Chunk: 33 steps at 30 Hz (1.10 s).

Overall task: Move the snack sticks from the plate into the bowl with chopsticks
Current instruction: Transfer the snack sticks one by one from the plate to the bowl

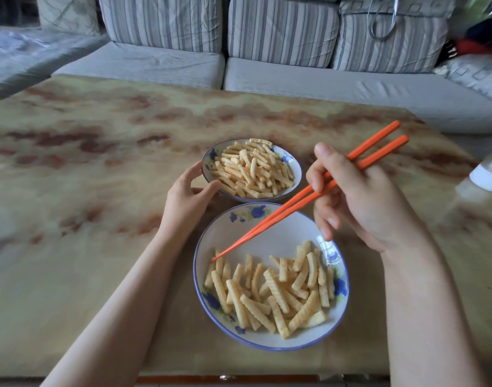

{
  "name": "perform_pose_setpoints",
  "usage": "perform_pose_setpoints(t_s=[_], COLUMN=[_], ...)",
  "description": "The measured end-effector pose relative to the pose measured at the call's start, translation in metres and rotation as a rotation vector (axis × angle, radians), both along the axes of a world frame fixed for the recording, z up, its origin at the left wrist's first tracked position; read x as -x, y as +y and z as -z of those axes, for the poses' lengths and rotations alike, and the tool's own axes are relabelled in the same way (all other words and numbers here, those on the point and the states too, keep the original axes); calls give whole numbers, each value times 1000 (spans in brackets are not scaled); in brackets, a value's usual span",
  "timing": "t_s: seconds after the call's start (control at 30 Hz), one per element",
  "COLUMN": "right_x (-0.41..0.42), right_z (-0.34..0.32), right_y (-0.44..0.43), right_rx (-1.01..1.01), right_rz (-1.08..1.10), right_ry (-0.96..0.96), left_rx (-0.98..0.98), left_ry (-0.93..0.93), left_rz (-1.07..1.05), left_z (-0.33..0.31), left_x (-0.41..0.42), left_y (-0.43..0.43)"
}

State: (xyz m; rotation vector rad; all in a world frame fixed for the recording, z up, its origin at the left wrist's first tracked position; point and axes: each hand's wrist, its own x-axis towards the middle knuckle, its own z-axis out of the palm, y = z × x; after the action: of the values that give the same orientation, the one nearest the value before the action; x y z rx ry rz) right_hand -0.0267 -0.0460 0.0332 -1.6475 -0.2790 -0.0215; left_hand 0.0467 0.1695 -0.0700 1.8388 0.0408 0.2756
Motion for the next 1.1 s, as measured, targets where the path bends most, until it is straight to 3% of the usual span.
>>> perform_pose_setpoints(t_s=[0.2, 0.47, 0.63, 0.77, 1.1], right_x=[-4, -9, -12, -18, -39], right_z=[3, 2, 1, 7, 31], right_y=[-2, -15, -16, -12, 19], right_rx=[-4, -246, -436, -450, -367], right_rz=[83, 249, 499, 639, 551], right_ry=[-2, -28, -62, -77, -134], left_rx=[2, -3, 25, 29, 51], left_ry=[2, 31, 41, 27, 32], left_rz=[0, 4, 8, 7, 6], left_z=[-2, 1, 3, 1, 2], left_x=[1, -1, -2, -2, -1], left_y=[0, 3, 3, 3, 2])
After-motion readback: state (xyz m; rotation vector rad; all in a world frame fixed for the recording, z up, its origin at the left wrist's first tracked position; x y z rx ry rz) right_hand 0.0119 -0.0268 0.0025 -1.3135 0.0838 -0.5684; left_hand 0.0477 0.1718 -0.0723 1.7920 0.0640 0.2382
